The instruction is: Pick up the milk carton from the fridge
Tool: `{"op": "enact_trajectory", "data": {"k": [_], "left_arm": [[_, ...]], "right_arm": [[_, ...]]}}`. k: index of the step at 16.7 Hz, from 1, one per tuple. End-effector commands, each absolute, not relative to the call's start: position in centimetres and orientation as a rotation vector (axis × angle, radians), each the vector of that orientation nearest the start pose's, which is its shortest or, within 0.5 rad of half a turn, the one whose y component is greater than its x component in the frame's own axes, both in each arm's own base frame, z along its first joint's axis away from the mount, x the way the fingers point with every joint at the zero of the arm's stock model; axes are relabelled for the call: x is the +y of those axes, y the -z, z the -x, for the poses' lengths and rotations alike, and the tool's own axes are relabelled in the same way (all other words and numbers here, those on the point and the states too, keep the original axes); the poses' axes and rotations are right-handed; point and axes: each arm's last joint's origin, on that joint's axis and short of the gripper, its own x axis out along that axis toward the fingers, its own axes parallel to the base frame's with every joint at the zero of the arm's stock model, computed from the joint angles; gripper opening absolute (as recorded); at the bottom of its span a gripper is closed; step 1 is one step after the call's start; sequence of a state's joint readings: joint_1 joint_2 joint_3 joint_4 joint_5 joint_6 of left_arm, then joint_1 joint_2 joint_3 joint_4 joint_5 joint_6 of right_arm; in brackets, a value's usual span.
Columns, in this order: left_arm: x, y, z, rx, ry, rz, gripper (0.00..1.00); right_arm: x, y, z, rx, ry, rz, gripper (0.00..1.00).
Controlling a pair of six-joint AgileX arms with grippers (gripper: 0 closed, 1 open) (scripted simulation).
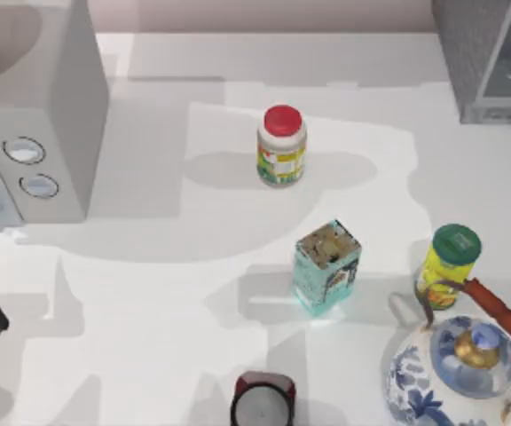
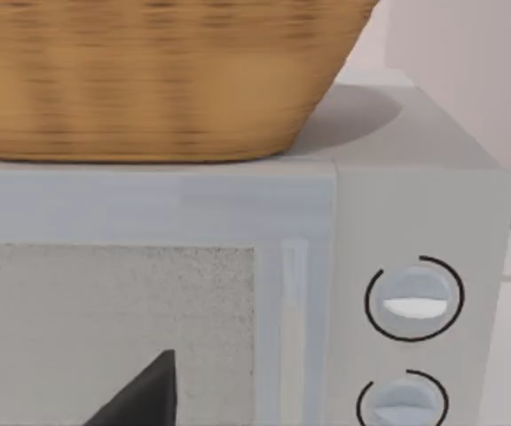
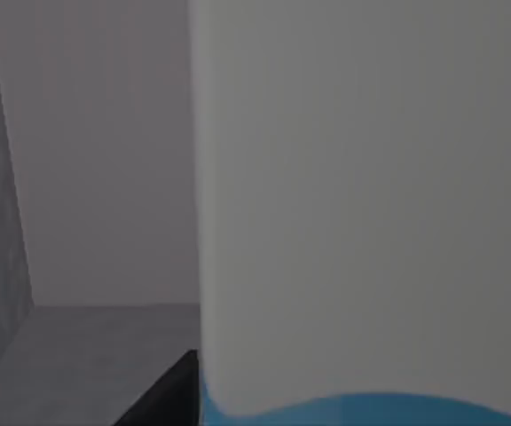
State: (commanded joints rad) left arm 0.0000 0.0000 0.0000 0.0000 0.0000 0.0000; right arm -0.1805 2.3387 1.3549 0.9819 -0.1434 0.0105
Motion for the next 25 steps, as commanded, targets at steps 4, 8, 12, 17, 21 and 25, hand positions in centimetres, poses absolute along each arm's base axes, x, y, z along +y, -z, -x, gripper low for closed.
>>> {"op": "enact_trajectory", "data": {"k": [4, 8, 12, 17, 21, 25], "left_arm": [[-0.1, -16.0, -10.6, 0.0, 0.0, 0.0, 1.0], [-0.1, -16.0, -10.6, 0.0, 0.0, 0.0, 1.0], [-0.1, -16.0, -10.6, 0.0, 0.0, 0.0, 1.0], [-0.1, -16.0, -10.6, 0.0, 0.0, 0.0, 1.0], [-0.1, -16.0, -10.6, 0.0, 0.0, 0.0, 1.0], [-0.1, -16.0, -10.6, 0.0, 0.0, 0.0, 1.0]], "right_arm": [[-7.9, -11.8, -48.7, 0.004, 0.01, 0.0, 0.47], [-7.9, -11.8, -48.7, 0.004, 0.01, 0.0, 0.17], [-7.9, -11.8, -48.7, 0.004, 0.01, 0.0, 0.0], [-7.9, -11.8, -48.7, 0.004, 0.01, 0.0, 0.0], [-8.0, -12.6, -48.6, 0.0, 0.013, 0.0, 0.0], [-8.0, -16.0, -48.6, 0.008, 0.013, -0.002, 0.0]]}}
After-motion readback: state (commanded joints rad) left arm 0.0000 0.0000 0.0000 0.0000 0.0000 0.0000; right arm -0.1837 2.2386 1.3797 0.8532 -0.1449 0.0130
